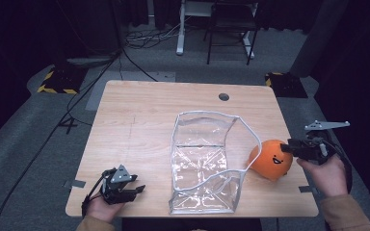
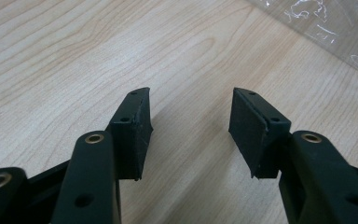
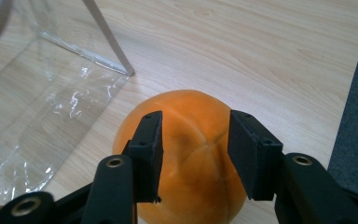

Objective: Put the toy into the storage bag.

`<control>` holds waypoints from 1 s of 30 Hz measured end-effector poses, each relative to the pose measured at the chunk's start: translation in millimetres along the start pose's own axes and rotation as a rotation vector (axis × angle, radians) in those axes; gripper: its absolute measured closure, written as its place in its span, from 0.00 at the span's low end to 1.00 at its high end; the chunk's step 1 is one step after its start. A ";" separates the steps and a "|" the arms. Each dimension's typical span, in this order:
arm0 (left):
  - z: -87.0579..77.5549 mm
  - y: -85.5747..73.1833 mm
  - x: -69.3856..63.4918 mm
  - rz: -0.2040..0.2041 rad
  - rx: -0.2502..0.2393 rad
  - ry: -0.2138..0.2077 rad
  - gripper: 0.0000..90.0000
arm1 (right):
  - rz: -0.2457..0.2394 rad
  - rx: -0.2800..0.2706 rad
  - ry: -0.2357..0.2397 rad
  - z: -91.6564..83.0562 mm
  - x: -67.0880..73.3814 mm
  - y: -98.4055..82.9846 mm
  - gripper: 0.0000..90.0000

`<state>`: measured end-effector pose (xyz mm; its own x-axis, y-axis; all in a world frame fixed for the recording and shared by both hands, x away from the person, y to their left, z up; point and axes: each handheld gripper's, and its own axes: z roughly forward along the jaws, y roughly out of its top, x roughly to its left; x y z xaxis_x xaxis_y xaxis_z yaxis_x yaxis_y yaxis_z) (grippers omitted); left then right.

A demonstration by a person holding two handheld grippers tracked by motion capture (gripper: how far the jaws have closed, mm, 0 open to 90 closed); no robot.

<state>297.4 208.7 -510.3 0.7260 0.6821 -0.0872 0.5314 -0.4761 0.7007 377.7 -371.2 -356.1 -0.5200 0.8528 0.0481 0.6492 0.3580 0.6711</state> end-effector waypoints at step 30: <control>3.4 -3.5 1.0 0.041 -0.037 0.013 0.46 | -0.088 0.113 0.010 -16.0 16.6 22.6 0.88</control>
<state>297.8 209.1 -515.3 0.7410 0.6697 -0.0490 0.4848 -0.4831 0.7291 374.8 -355.0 -328.3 -0.5831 0.8124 0.0001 0.6587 0.4727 0.5853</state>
